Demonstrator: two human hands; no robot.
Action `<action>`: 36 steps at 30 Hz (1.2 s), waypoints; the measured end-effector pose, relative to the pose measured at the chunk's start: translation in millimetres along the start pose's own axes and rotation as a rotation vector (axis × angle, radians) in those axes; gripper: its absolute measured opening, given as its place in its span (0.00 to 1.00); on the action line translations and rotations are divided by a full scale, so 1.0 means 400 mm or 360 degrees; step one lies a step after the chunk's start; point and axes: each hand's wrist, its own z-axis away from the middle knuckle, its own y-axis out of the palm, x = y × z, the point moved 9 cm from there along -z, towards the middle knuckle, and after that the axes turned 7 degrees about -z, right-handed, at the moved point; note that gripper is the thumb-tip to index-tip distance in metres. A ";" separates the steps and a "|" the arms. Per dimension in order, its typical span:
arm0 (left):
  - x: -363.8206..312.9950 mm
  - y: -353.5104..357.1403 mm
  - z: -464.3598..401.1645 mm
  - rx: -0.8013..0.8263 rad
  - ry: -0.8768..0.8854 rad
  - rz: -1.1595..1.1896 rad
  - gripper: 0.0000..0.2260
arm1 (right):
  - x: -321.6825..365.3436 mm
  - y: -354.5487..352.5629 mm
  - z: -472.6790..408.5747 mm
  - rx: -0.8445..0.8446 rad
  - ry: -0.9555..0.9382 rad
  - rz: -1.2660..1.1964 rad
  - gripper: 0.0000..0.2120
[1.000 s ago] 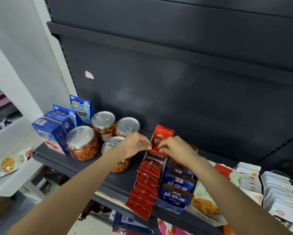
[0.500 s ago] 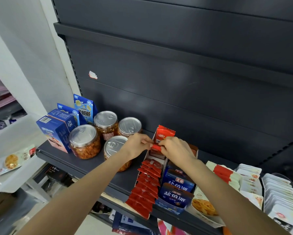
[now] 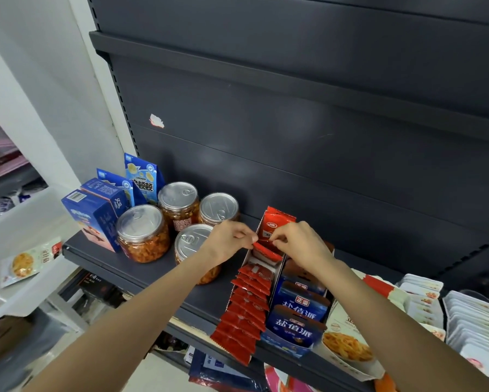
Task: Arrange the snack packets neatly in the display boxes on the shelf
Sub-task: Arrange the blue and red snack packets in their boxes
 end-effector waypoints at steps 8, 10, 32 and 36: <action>-0.020 -0.034 0.023 0.0109 -0.0074 -0.0103 0.15 | -0.042 -0.142 0.042 -0.0563 0.0139 -0.0528 0.06; -0.025 -0.042 0.028 0.0072 -0.0177 0.0005 0.14 | -0.053 -0.182 0.056 -0.0668 0.0138 -0.0685 0.04; -0.188 -0.138 0.107 -0.0453 0.0136 0.0811 0.19 | -0.118 -0.221 0.161 -0.0658 0.0201 -0.1931 0.13; -0.216 -0.154 0.144 -0.0490 0.0344 0.0631 0.21 | -0.116 -0.204 0.172 -0.0650 0.0180 -0.1963 0.18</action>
